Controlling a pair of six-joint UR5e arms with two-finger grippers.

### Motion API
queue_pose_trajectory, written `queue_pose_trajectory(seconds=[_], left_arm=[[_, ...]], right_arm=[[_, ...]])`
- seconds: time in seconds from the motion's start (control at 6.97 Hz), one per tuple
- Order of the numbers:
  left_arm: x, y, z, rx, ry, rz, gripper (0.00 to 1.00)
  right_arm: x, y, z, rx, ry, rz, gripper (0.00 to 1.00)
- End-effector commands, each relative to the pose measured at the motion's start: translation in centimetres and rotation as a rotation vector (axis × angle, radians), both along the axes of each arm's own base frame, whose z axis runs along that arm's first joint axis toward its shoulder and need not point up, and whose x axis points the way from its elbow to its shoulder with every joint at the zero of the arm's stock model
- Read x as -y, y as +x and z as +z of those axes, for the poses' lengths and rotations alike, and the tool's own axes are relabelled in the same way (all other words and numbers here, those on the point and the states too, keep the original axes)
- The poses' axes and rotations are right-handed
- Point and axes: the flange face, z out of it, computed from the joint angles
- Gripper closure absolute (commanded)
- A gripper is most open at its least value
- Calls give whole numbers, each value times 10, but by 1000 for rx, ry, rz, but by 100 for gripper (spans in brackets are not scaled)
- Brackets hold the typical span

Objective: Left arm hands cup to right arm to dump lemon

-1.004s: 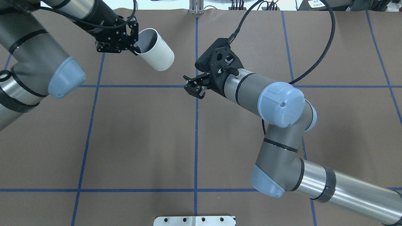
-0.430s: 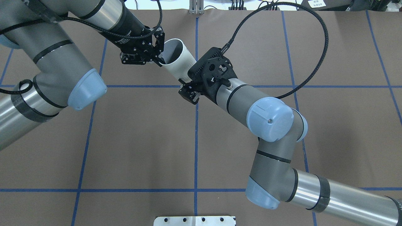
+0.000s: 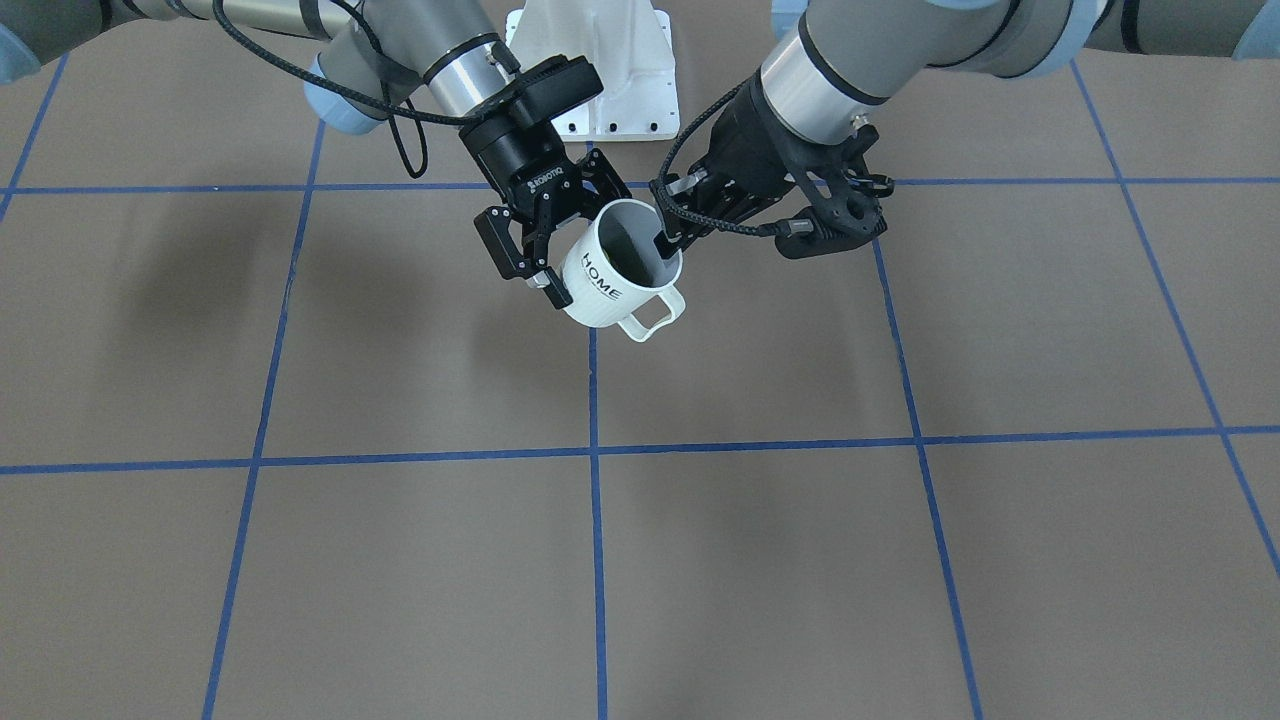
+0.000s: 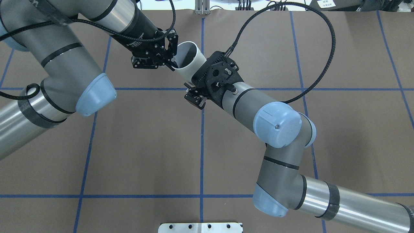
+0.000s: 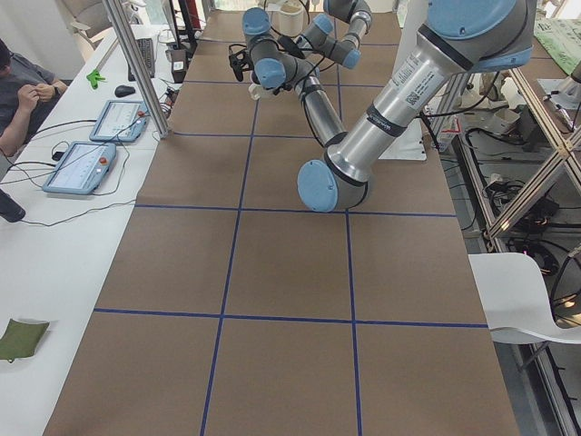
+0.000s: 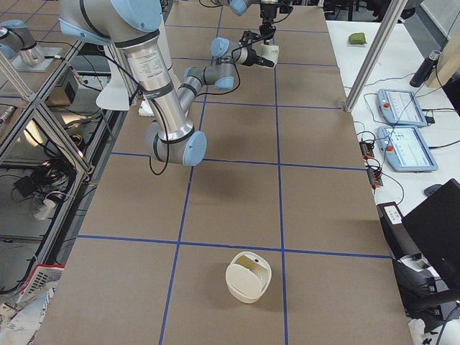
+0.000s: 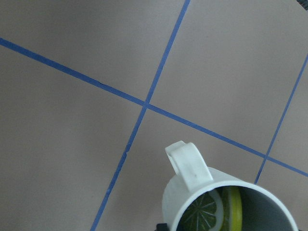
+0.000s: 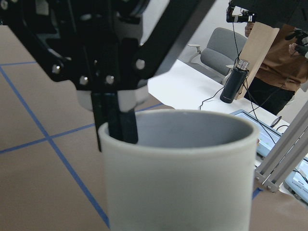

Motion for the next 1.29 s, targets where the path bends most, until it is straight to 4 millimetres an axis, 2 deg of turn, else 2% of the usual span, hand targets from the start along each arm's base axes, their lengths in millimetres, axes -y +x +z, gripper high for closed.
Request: queue_pose_trajectory(seconds=[0.0,0.29,0.57,1.15], left_arm=[[-3,3,-2,-2,2,6,100],[-10,8,-4,-14,-11,43,100],[-12,7,-12,-23,-9,40,100],[-10,10,-15,-23,-19,39,100]], right_arm=[[1,2,0,-4,5,23,0],[1,1,0,-4,5,22,0],[1,3,3,-1,6,23,0],[-4,3,4,23,17,16,0]])
